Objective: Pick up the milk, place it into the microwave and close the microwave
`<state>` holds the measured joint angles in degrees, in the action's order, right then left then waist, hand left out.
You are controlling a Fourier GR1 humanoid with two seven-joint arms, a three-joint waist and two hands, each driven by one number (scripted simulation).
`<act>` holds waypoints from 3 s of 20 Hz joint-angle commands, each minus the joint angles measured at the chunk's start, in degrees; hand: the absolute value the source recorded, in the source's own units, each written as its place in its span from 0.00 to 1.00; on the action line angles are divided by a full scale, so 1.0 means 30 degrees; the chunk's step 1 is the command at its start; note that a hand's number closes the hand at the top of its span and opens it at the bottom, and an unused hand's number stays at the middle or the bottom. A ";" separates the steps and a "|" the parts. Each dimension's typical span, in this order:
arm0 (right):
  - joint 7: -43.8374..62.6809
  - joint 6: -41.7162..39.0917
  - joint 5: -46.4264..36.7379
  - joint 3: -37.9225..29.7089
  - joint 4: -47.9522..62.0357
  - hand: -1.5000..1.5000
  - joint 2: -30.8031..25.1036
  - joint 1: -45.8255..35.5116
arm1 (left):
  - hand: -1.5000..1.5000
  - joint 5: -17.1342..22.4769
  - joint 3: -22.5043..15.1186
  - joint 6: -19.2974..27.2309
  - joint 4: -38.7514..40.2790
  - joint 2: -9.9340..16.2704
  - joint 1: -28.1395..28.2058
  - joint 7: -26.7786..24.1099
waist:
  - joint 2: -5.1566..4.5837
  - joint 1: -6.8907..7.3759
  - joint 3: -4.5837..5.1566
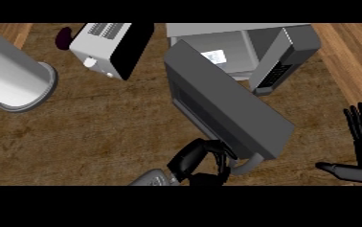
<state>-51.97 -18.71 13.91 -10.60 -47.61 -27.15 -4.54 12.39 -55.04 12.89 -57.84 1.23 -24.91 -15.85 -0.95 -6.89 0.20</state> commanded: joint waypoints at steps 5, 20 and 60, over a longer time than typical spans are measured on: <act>-0.0053 -0.1892 0.0815 0.0688 -0.1536 0.00 0.0074 -0.0599 | 1.00 0.2634 -0.1079 0.2557 -0.0199 -0.0388 -0.2626 0.0217 | -0.0205 -0.1292 0.0026; 0.2137 -0.2205 0.1704 0.1602 -0.3903 0.00 -0.1130 -0.2214 | 1.00 0.5007 0.0723 0.4790 0.1961 -0.0397 -0.8536 -0.0109 | -0.0855 -0.3596 -0.0058; 0.6749 -0.7766 0.3997 0.6512 -1.1380 1.00 -0.3120 -0.5889 | 1.00 0.8973 0.2238 0.6200 0.5937 -0.0371 -1.4206 -0.0391 | -0.1621 -0.6319 -0.0267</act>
<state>-28.83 -36.55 25.71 7.23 -79.58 -36.21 -21.96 38.45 -49.22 31.41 -42.74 2.33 -64.52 -17.40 -5.53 -24.67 -0.50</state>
